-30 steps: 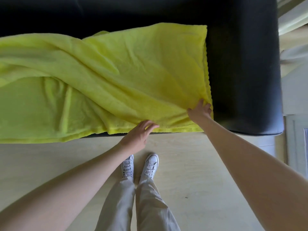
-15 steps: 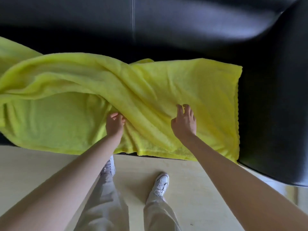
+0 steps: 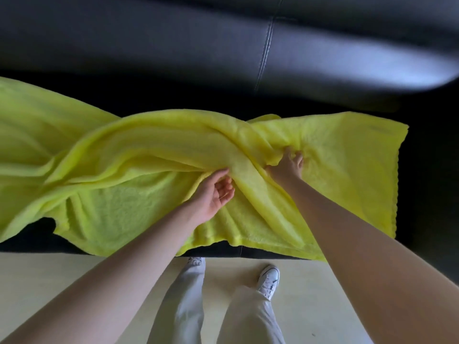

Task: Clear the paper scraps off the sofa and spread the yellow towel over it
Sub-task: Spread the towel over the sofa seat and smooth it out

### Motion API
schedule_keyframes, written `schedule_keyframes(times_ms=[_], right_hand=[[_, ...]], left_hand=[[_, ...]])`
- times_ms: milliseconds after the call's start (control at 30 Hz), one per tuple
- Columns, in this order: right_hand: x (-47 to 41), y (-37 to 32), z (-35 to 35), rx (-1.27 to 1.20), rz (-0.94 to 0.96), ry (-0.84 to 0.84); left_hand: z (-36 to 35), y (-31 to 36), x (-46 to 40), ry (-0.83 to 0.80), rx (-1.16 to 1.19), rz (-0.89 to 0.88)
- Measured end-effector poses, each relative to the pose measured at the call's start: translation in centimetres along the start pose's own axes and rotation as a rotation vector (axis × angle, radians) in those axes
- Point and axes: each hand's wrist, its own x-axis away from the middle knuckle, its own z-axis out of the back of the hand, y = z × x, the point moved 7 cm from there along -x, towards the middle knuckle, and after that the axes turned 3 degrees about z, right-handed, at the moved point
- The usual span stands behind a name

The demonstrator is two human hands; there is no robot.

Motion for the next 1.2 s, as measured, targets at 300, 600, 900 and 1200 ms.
schedule_keyframes(times_ms=[300, 600, 900, 1200], right_hand=[[0.3, 1.6, 0.0, 0.055, 0.036, -0.041], [0.0, 1.8, -0.6, 0.047, 0.045, -0.075], [-0.3, 1.8, -0.9, 0.103, 0.043, -0.123], [-0.6, 1.3, -0.1, 0.166, 0.057, -0.102]], left_hand=[[4.6, 2.3, -0.2, 0.212, 0.069, -0.198], [6.2, 6.1, 0.2, 0.182, 0.473, -0.26], [7.6, 3.2, 1.7, 0.252, 0.42, -0.224], [10.2, 2.0, 2.8, 0.171, 0.492, -0.329]])
